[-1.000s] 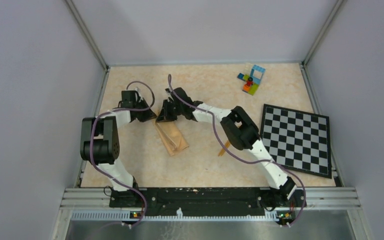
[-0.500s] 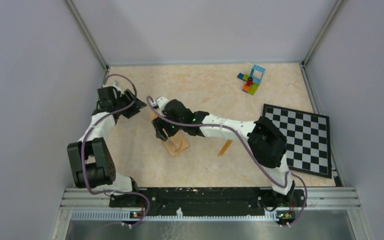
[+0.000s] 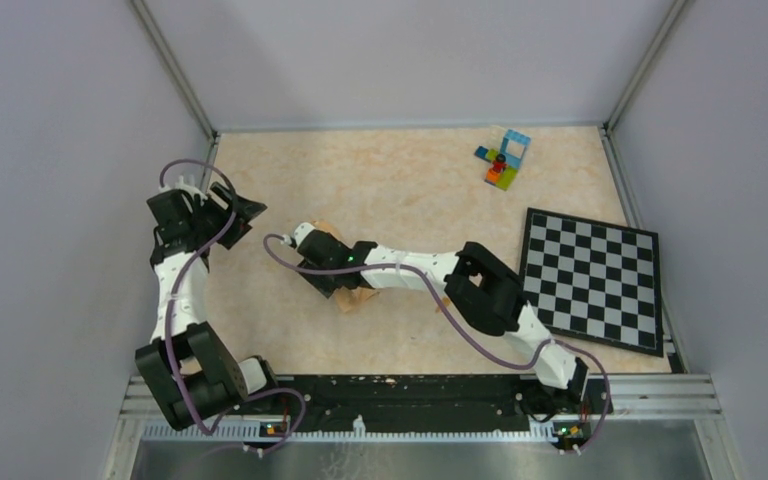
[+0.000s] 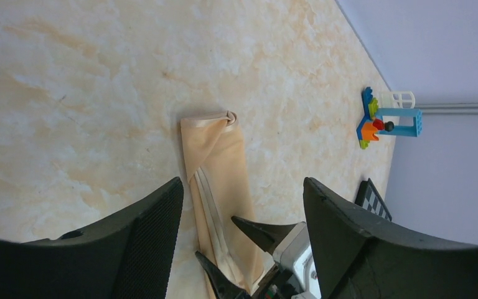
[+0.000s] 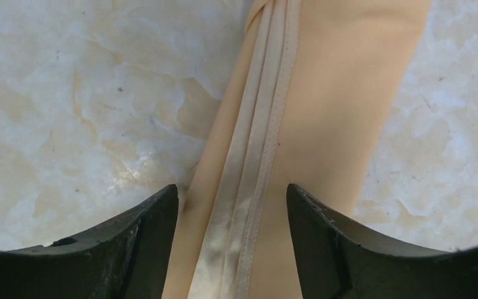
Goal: Fold the napkin into a case and place the utensils inside
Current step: Pick up the smaller rectangle-folded napkin from the center of the board, then turn over the smaller rectangle-folded napkin at the center of the board, then move the smaller rectangle-folded napkin to the corner of the board.
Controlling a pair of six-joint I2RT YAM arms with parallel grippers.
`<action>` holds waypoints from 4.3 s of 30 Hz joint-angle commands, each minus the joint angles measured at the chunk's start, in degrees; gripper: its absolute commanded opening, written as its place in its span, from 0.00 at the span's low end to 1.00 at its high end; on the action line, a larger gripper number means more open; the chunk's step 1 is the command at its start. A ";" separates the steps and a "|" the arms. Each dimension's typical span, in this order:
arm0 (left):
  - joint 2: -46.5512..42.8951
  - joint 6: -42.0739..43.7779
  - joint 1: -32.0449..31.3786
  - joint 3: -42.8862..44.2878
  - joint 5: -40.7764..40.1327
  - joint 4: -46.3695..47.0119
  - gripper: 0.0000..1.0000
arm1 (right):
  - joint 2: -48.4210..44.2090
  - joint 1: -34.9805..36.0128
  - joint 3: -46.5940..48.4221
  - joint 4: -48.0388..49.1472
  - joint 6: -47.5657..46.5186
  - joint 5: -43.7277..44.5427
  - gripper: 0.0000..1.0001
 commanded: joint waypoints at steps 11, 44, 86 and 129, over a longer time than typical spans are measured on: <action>-8.24 6.02 0.33 -0.13 -4.60 -5.17 0.74 | 3.43 0.33 3.64 -3.23 7.02 3.90 0.00; -6.70 7.07 -5.53 -1.45 1.77 -3.82 0.66 | -6.44 -27.24 -54.51 97.76 77.10 -52.96 0.00; 35.34 3.89 -35.71 11.47 -12.81 7.29 0.46 | -39.79 -24.29 -49.15 10.03 13.90 -28.44 0.20; -11.01 -7.20 -32.75 -26.31 -12.50 5.11 0.61 | -26.13 -30.26 -44.47 26.44 27.88 -42.16 0.47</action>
